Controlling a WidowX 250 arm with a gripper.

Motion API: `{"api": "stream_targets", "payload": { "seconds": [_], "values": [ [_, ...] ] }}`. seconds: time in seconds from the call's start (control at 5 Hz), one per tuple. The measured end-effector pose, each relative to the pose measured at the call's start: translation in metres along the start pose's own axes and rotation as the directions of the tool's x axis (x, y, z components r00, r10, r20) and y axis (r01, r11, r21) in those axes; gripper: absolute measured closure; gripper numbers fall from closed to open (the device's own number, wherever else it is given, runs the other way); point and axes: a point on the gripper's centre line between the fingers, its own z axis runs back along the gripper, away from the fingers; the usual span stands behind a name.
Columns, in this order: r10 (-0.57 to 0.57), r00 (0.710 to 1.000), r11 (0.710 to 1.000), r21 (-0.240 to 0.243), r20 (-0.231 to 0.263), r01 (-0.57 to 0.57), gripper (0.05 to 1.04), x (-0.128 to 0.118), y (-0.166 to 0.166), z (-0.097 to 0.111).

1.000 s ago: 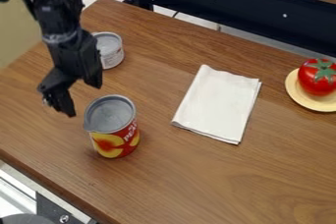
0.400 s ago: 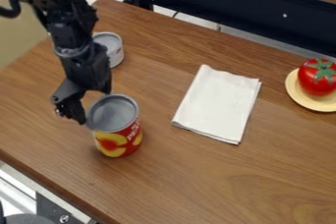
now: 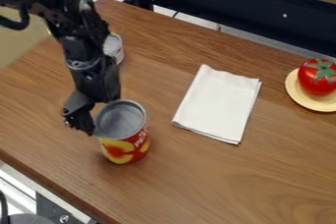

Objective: Moved the larger can to the bottom left of the white cloth

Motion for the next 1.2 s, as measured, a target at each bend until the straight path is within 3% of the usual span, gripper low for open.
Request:
{"api": "stream_targets", "payload": {
  "seconds": [1.2],
  "values": [
    [0.126,0.992,0.992,-0.025,0.028,-0.125,0.087,0.106,0.006,0.007]
  ]
}}
